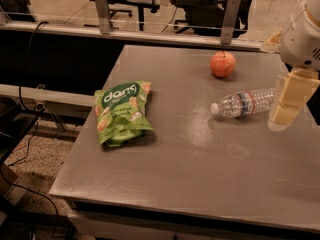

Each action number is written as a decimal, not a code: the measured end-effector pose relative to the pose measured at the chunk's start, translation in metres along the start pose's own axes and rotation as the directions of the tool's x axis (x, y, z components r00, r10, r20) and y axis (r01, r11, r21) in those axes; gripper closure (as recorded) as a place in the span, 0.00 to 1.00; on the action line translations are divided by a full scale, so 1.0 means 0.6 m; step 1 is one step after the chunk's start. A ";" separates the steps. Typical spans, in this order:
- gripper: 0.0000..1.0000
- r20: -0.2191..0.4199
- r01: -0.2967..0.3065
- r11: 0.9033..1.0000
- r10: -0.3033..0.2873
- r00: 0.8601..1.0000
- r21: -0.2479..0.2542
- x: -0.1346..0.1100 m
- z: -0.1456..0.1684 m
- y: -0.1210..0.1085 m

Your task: Place water bottle upright

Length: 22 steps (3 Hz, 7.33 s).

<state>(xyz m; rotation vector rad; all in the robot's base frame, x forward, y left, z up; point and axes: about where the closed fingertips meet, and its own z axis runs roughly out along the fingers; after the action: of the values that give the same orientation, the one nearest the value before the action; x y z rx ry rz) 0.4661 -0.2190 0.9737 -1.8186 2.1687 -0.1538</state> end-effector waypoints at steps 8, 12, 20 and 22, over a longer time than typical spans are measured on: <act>0.00 -0.031 0.209 0.952 -0.221 0.975 -0.225 0.047 0.245 -0.086; 0.88 0.113 0.160 0.959 -0.137 0.984 -0.233 0.007 0.197 -0.082; 1.00 0.921 -0.246 0.952 0.254 0.295 -0.184 0.009 0.012 0.035; 1.00 0.937 -0.240 0.950 0.258 0.234 -0.201 0.022 0.030 0.057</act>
Offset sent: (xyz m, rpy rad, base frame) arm 0.0661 -0.0293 -0.0440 -0.1141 0.0044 0.1436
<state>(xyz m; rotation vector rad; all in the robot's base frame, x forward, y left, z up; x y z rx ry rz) 0.4373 -0.2235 0.9449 -0.9633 1.4124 0.8590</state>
